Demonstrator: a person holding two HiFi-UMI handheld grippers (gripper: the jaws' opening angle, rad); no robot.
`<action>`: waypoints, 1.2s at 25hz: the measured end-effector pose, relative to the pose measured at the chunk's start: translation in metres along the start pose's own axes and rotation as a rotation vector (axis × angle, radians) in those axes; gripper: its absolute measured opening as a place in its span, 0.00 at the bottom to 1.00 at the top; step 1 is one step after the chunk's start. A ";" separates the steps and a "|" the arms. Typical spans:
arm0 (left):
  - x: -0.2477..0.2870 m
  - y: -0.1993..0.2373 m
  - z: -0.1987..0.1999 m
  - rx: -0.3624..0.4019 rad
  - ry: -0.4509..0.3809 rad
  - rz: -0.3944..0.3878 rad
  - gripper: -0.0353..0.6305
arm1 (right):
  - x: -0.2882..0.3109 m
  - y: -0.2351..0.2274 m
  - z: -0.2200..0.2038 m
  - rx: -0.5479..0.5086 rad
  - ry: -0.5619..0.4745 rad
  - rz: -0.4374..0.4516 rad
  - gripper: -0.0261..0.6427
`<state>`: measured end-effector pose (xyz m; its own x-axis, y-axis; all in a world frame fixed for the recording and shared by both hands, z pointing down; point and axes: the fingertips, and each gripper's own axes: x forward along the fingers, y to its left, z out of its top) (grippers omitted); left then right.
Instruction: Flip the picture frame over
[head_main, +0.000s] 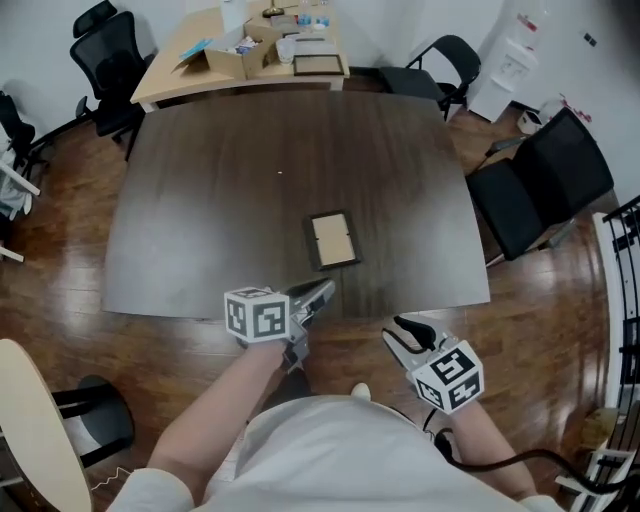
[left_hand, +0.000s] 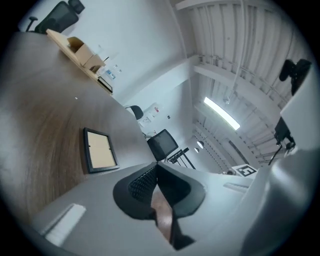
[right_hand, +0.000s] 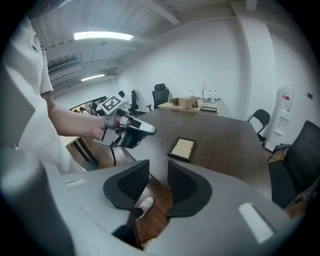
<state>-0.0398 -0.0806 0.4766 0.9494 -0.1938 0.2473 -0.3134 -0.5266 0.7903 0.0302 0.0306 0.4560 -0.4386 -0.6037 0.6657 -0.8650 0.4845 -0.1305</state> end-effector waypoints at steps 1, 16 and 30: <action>-0.005 -0.014 -0.008 0.027 -0.005 0.006 0.05 | -0.007 0.001 -0.003 -0.017 -0.012 0.014 0.22; -0.038 -0.184 -0.161 0.263 -0.036 0.107 0.05 | -0.106 0.021 -0.104 -0.056 -0.049 0.175 0.22; -0.022 -0.208 -0.176 0.464 0.077 0.129 0.05 | -0.133 0.036 -0.090 -0.107 -0.081 0.206 0.22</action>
<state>0.0081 0.1790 0.4052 0.8957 -0.2291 0.3811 -0.3890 -0.8189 0.4219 0.0790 0.1854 0.4285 -0.6251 -0.5318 0.5713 -0.7264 0.6642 -0.1765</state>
